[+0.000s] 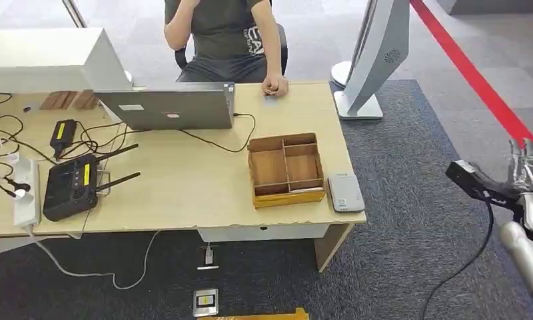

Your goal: Pass the card to the sensor for recognition and then transmit it.

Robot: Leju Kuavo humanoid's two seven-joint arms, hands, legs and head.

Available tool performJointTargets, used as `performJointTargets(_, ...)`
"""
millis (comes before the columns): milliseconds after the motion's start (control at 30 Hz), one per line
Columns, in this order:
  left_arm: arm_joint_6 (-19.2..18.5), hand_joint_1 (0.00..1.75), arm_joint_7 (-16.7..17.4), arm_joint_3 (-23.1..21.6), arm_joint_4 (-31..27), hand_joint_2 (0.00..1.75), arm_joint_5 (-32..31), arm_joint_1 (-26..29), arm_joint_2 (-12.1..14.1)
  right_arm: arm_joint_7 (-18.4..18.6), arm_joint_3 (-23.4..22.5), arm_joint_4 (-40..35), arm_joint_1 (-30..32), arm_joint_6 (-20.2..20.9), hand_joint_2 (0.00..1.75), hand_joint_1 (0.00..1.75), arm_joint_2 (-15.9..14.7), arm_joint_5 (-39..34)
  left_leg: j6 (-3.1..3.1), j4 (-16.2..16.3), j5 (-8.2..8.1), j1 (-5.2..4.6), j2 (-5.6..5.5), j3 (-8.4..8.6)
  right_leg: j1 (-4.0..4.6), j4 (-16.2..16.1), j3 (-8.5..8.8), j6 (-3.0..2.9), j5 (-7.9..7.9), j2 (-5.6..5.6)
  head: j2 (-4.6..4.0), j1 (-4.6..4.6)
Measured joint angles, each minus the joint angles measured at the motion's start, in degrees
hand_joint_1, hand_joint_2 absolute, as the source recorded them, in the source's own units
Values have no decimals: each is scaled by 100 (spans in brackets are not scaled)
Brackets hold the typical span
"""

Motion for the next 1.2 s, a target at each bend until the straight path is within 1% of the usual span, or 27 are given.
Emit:
performJointTargets(33,7,0,-17,6,0,0,6,-14,-9,-194,-157,236,108,-242,0,0,44,-177,0,1,0,1,2,4,4,-1,6,0,0,1,0,-20)
performJointTargets(67,7,0,-28,15,0,0,20,-23,-20,-360,-305,445,202,-395,0,0,81,-310,0,1,-1,9,-3,3,10,-2,15,1,-1,-1,0,-15)
performJointTargets(100,9,0,-35,28,0,0,24,-26,-28,-462,-456,638,315,-502,0,0,145,-447,0,1,0,9,-9,-1,6,-2,15,6,-5,-13,0,15)
performJointTargets(133,11,0,-35,39,0,0,28,-21,-42,-550,-574,810,395,-596,0,0,206,-526,1,-1,0,9,-9,-2,-3,-1,11,6,-5,-13,0,22)
performJointTargets(167,18,0,-35,46,0,0,37,-13,-44,-641,-676,1010,463,-670,0,0,282,-580,0,-3,-1,8,-6,-1,-5,0,7,6,-5,-10,0,7)
performJointTargets(233,27,0,-52,50,0,0,46,-25,-48,-776,-813,1314,575,-770,0,0,411,-641,-2,-3,-3,8,4,1,-3,0,5,5,-4,3,0,6)
performJointTargets(367,48,0,-111,68,0,0,105,-48,-52,-943,-1001,1878,696,-967,0,0,704,-661,-3,-6,-3,9,5,2,-1,0,4,4,-5,3,0,4)
performJointTargets(600,138,0,-201,184,0,0,234,-56,-57,-991,-1078,2442,726,-1083,0,0,1109,-733,-3,-6,-2,10,7,3,0,1,5,4,-5,3,0,4)
performJointTargets(800,171,0,-151,230,0,0,269,-50,-72,-976,-1131,2768,849,-1386,0,0,1388,-842,-3,-6,-2,10,6,2,-1,1,5,4,-6,3,0,6)
performJointTargets(867,215,0,-149,251,0,0,299,-55,-81,-995,-1168,2871,933,-1492,0,0,1509,-980,-4,-6,-2,11,6,4,0,1,6,2,-8,3,0,6)
performJointTargets(967,260,0,-85,293,0,0,306,-51,-83,-1050,-1200,3011,1084,-1513,0,0,1703,-1146,-4,-6,-2,11,6,2,0,1,5,1,-9,3,0,4)
performJointTargets(1067,341,0,-4,321,0,0,345,-51,-83,-1142,-1257,3140,1257,-1548,0,0,1924,-1472,-9,-7,-5,11,6,2,6,1,6,-2,-11,3,0,4)
performJointTargets(1100,356,0,4,332,0,0,358,-50,-83,-1202,-1296,3183,1312,-1555,0,0,1998,-1608,-10,-8,-6,13,6,2,6,1,5,-5,-13,2,0,2)
performJointTargets(1133,374,0,0,337,0,0,382,-49,-83,-1346,-1360,3231,1376,-1523,0,0,2087,-1872,-11,-8,-7,14,6,2,7,1,6,-6,-14,2,0,2)
performJointTargets(1200,407,0,-46,354,0,0,417,-48,-83,-1886,-1534,3312,1481,-1254,0,0,2268,-2668,-12,-9,-7,14,6,3,11,1,6,-8,-14,3,0,4)
